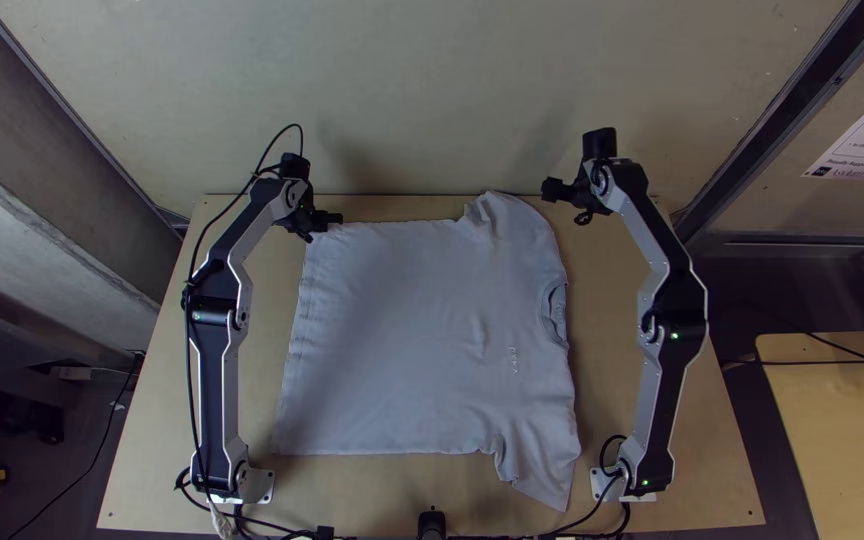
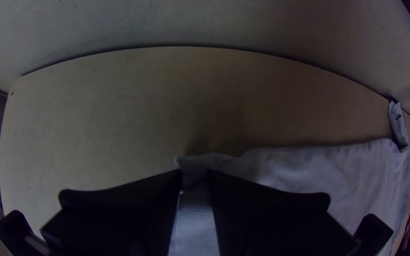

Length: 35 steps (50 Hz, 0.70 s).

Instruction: Fold the t-shirt

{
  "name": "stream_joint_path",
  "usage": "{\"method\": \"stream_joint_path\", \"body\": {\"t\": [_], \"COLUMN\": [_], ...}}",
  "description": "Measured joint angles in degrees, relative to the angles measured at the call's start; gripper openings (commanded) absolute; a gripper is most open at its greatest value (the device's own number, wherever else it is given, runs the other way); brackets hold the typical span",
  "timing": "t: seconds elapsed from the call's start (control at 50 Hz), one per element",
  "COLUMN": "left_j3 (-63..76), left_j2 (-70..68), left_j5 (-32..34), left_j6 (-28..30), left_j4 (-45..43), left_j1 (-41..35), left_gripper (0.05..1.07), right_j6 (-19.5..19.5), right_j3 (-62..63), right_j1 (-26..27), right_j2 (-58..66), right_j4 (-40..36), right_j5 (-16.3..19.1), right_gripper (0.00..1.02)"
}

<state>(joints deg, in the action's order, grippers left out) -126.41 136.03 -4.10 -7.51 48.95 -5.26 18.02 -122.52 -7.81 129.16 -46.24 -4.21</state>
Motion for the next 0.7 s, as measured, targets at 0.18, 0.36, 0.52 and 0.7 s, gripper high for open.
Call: {"method": "stream_joint_path", "body": {"t": [0.18,0.36,0.52,0.7], "left_j3": [0.0,0.09,0.13,0.15], "left_j2": [-0.17,-0.96,-2.4,-4.68], "left_j5": [0.22,0.42,0.46,0.61], "left_j6": [0.04,0.02,0.02,0.02], "left_j4": [0.04,1.38,2.23,2.67], "left_j1": [0.02,0.17,0.17,0.15], "left_gripper": [0.07,0.07,0.07,0.07], "right_j6": [-0.02,-0.04,-0.04,-0.04], "right_j3": [-8.63,-8.94,-9.6,-9.66], "right_j1": [-0.33,-1.62,-3.15,-4.5], "right_j2": [7.87,10.51,12.35,14.53], "right_j4": [-3.37,-2.19,-1.01,0.37], "right_j5": [0.81,0.87,1.05,1.2], "right_gripper": [0.98,0.98,0.98,0.95]}}
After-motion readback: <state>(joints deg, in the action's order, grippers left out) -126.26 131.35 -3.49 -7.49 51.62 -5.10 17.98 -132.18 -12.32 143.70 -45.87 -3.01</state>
